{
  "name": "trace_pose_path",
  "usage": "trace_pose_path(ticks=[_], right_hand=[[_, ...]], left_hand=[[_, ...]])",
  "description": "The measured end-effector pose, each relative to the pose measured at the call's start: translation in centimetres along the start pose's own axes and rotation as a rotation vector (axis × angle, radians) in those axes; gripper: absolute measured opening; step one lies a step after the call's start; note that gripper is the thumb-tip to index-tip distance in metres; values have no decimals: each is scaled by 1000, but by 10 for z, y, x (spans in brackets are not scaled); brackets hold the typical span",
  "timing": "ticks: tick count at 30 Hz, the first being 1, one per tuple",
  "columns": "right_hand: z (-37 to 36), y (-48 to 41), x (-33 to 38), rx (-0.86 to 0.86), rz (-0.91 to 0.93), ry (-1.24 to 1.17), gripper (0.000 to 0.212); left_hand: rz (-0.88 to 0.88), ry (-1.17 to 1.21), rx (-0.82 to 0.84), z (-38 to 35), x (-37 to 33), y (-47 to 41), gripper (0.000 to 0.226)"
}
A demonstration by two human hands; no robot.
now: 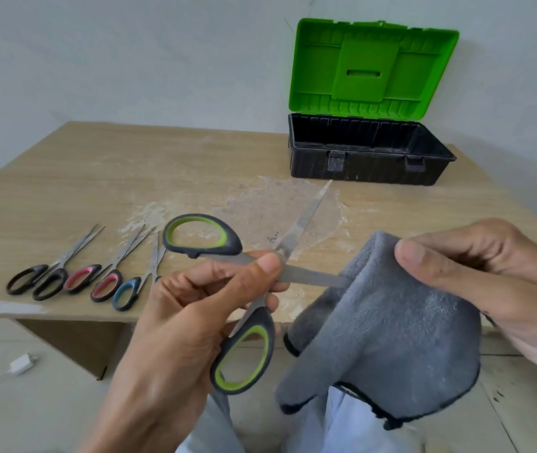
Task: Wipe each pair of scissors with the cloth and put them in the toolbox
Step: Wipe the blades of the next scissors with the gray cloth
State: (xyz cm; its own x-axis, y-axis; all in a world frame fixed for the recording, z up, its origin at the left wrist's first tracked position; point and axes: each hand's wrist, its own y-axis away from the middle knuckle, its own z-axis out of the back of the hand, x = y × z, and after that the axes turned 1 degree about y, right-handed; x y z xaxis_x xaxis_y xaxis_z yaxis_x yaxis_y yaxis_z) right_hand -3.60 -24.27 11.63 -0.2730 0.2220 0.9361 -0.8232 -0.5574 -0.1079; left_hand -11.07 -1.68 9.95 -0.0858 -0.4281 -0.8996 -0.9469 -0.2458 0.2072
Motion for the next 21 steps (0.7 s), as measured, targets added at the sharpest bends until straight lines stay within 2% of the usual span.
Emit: trace_pose_path(ticks=[3, 5, 8, 11, 14, 16, 21], right_hand=[[-8, -3, 0, 36, -15, 110, 40], [-21, -6, 3, 77, 24, 145, 31], [-31, -9, 1, 78, 37, 238, 31], [-31, -9, -5, -14, 11, 244, 37], [-37, -6, -12, -181, 192, 396, 24], [-39, -2, -17, -188, 249, 449, 19], [-37, -1, -26, -254, 235, 371, 23]], left_hand=[[-85, -49, 6, -9, 5, 2, 19], [-96, -56, 28, -14, 8, 3, 20], [-50, -17, 23, -9, 9, -1, 20], [38, 40, 17, -5, 10, -3, 23], [76, 94, -30, -6, 12, -6, 19], [65, 118, -56, -6, 11, -7, 16], [-5, 92, -59, -5, 14, -9, 15]])
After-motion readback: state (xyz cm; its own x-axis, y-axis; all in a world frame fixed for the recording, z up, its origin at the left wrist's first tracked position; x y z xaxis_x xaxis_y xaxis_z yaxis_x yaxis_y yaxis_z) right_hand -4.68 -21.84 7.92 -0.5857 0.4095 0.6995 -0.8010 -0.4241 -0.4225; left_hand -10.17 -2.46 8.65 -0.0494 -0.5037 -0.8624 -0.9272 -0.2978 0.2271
